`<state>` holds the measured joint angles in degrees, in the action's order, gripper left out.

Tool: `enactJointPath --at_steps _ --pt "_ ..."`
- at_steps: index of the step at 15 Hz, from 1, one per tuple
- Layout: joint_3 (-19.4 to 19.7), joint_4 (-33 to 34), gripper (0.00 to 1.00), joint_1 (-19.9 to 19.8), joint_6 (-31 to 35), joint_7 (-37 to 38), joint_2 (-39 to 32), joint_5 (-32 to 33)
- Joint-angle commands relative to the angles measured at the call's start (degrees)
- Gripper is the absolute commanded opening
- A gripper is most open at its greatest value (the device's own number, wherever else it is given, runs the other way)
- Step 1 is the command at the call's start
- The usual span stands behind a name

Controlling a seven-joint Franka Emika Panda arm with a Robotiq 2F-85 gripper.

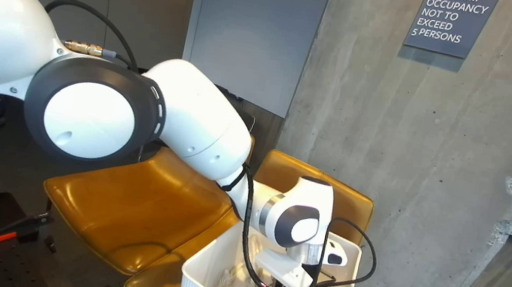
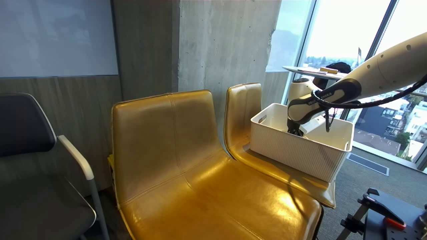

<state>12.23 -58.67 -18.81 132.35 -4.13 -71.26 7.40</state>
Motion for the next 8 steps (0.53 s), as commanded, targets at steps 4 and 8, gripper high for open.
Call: enactJointPath --at_steps 4,8 --pt "-0.03 3.13 0.0 0.78 -4.45 0.07 0.02 0.01" --pt "0.39 -1.12 0.0 2.68 -3.9 -0.27 5.19 0.83"
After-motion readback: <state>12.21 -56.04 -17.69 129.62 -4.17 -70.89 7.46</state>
